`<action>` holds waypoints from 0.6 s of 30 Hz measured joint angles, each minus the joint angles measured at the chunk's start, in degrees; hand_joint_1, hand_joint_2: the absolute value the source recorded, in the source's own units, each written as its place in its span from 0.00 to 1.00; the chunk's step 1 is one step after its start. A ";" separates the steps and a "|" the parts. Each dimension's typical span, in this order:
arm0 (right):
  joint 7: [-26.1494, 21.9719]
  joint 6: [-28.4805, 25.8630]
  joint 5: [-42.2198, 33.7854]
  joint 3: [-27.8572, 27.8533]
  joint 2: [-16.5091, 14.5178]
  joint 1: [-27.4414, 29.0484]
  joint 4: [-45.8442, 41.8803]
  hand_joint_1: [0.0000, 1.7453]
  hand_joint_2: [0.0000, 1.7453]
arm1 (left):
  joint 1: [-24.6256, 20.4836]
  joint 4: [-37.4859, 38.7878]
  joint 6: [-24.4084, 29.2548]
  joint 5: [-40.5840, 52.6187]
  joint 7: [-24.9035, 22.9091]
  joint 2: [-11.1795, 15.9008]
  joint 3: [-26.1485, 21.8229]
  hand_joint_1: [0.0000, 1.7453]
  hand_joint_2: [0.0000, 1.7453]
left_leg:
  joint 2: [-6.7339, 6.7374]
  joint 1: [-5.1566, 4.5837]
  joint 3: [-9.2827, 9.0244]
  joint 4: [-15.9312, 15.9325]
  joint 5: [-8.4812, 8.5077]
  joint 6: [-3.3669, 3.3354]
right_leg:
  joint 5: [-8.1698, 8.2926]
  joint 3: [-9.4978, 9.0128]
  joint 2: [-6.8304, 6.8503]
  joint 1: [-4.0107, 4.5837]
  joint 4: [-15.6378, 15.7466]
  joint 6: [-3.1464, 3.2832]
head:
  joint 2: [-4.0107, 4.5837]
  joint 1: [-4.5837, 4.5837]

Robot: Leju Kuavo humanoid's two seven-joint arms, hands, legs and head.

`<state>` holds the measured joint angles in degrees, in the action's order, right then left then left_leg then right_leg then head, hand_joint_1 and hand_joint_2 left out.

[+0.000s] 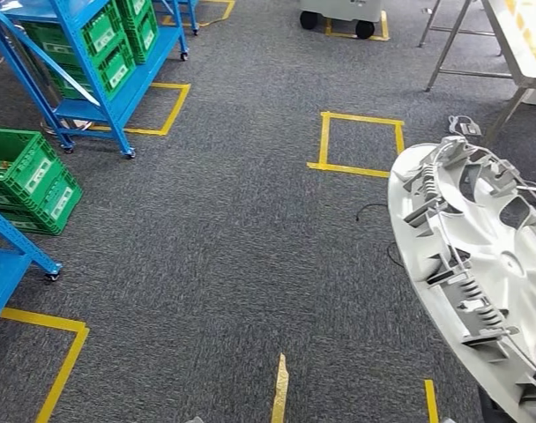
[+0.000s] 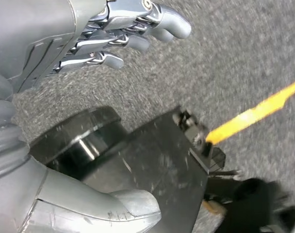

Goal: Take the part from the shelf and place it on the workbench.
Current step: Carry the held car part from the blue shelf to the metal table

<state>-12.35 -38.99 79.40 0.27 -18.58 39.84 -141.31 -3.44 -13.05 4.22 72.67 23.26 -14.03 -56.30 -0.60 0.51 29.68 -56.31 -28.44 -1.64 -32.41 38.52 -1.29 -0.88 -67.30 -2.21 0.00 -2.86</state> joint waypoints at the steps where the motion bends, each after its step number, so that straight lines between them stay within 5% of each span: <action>1: 0.09 0.00 0.19 0.05 0.00 -0.07 0.00 1.00 1.00 | 0.09 0.00 0.00 0.00 -0.09 0.03 -0.01 0.00 1.00 | 0.91 -0.02 0.04 -0.01 -0.02 -0.04 | -1.57 1.60 0.60 -0.04 -3.64 -0.29 | 0.00 -0.04; 3: 0.33 0.00 0.58 0.09 0.00 -0.08 0.00 1.00 1.00 | 0.16 0.00 0.00 0.00 -0.25 0.08 -0.02 0.00 1.00 | 2.68 -0.05 0.07 -0.03 -0.10 0.00 | -2.03 2.42 1.09 -0.12 -6.34 -0.72 | 0.00 -0.02; 6: 0.63 0.00 1.05 0.33 0.00 -0.13 -0.10 1.00 1.00 | 0.10 0.00 0.00 0.00 -0.34 0.08 -0.02 0.00 1.00 | 4.60 -0.14 -0.26 -0.08 -0.42 0.48 | 2.31 -3.68 3.38 -0.10 3.58 -0.76 | 0.00 -0.04; 8: 0.86 0.00 1.39 0.64 0.00 -0.26 -0.30 1.00 1.00 | 0.11 0.00 0.00 0.00 -0.38 0.09 -0.03 0.00 1.00 | 5.52 -0.42 -0.49 -0.27 -0.67 1.08 | 3.59 -6.89 4.87 0.16 8.97 -0.16 | 0.00 0.09; 11: 1.10 0.00 1.90 0.96 0.00 -0.31 -0.63 1.00 1.00 | 0.00 0.00 0.03 0.00 -0.48 0.11 -0.05 0.00 1.00 | 6.46 -0.44 -0.65 -0.45 -0.89 1.94 | 3.72 -6.98 3.72 0.35 9.63 1.00 | 0.00 0.23; 13: 1.37 0.00 2.43 1.24 0.00 -0.37 -0.90 1.00 1.00 | -0.11 0.00 0.09 0.00 -0.52 0.09 -0.07 0.00 1.00 | 4.52 -0.19 0.06 -2.54 -2.69 2.46 | 3.98 -6.97 2.63 0.21 9.85 1.77 | 0.00 0.38; 15: 1.82 0.00 3.25 1.57 0.00 -0.58 -1.07 1.00 1.00 | -0.07 0.00 0.15 -0.01 -0.56 0.10 -0.11 0.00 1.00 | 1.84 -0.08 2.96 -9.01 -6.36 2.64 | 4.14 -7.00 1.52 0.22 9.94 2.33 | 0.00 0.62; 17: 2.50 0.00 4.54 1.79 0.00 -0.76 -1.10 1.00 1.00 | 0.07 0.00 0.19 -0.02 -0.65 0.17 -0.18 0.00 1.00 | 1.12 -0.11 6.47 -15.98 -8.68 2.51 | 4.19 -6.94 0.11 0.45 9.90 2.55 | 0.00 0.71; 18: 2.93 0.00 5.32 1.91 0.00 -0.81 -1.14 1.00 1.00 | 0.10 0.00 0.19 -0.02 -0.68 0.21 -0.21 0.00 1.00 | 1.03 -0.12 7.24 -17.09 -8.26 2.35 | 4.20 -6.95 -0.66 0.57 9.86 2.59 | 0.00 0.72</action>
<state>-9.42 -38.99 84.72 2.18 -18.58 39.03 -142.45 -3.34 -13.05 4.41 72.65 22.58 -13.81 -56.50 0.44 0.39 36.92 -73.40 -36.70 0.71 -28.21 31.57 -1.95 -0.31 -57.44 0.38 0.00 -2.14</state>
